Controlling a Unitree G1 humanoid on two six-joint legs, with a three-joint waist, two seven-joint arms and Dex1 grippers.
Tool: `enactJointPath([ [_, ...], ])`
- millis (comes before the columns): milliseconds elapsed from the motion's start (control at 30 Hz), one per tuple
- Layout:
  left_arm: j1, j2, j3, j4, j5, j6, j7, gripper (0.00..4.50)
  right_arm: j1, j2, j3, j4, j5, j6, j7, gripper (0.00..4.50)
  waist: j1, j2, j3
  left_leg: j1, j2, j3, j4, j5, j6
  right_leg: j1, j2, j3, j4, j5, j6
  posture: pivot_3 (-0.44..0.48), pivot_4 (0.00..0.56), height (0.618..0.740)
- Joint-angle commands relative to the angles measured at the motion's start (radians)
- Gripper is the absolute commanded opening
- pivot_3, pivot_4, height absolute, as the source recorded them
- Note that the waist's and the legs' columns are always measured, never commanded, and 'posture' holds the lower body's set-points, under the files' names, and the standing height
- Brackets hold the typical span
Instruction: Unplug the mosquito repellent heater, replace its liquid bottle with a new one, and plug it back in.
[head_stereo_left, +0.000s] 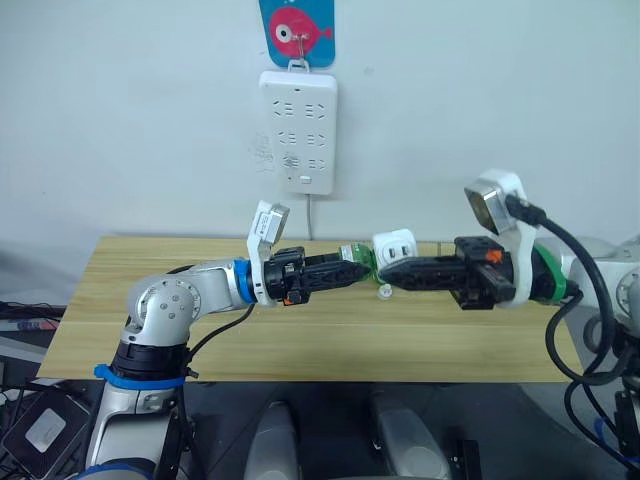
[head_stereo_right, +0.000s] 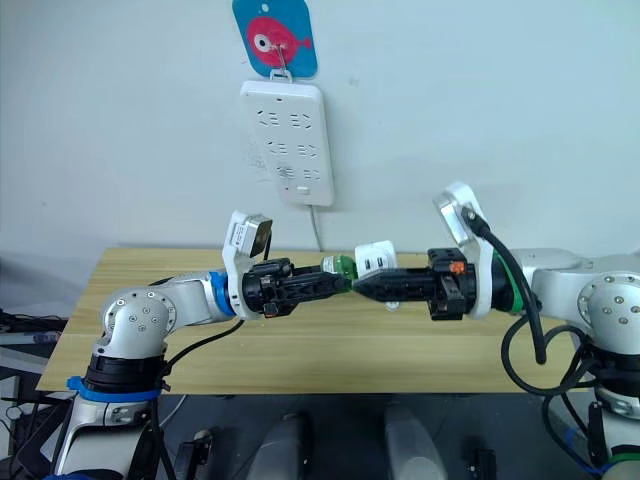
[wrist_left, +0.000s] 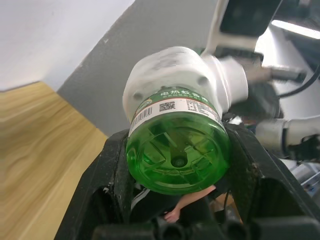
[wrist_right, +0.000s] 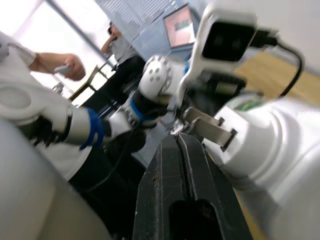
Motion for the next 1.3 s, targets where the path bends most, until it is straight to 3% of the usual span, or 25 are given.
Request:
enactJointPath([
  [33,0.009,0.009,-0.021,-0.062,0.02,-0.03,-0.056,2.26,-0.027,0.005,-0.021,0.018,0.012,-0.016,-0.042,0.0,0.0,0.0,0.0,0.0,0.0,0.0,0.0,0.0,0.0,0.0,0.0,0.0,0.0,0.0,0.0,-0.193,0.202,0.725],
  [800,0.019,0.017,-0.044,-0.108,0.061,-0.046,-0.13,2.26,-0.043,0.019,0.02,0.071,-0.1,0.004,-0.1,0.0,0.0,0.0,0.0,0.0,0.0,0.0,-0.001,0.0,0.0,-0.001,0.0,0.0,0.0,0.0,0.0,-0.185,0.201,0.725],
  [933,0.033,-0.003,-0.005,-0.049,0.035,-0.004,-0.081,2.26,-0.043,0.025,-0.057,0.034,-0.074,-0.053,-0.09,0.0,0.001,0.0,0.0,0.0,0.0,0.0,-0.001,0.0,0.0,0.0,0.0,0.0,0.0,0.0,0.0,-0.184,0.201,0.725],
  [1067,0.048,-0.049,0.072,0.033,-0.077,0.1,0.014,2.26,0.061,0.026,-0.185,-0.007,0.046,-0.106,-0.171,0.0,0.004,0.0,0.0,-0.001,0.0,0.0,-0.001,0.0,0.0,0.0,0.0,0.0,-0.001,0.0,0.0,-0.194,0.203,0.725],
  [1300,0.034,-0.129,0.203,0.152,-0.326,0.2,0.234,2.26,0.299,0.088,-0.256,-0.108,-0.025,-0.232,-0.276,2.32,0.0,0.0,0.0,-0.001,0.0,0.0,0.0,-0.001,0.001,-0.001,0.0,0.0,0.0,0.0,0.0,-0.22,0.208,0.725],
])
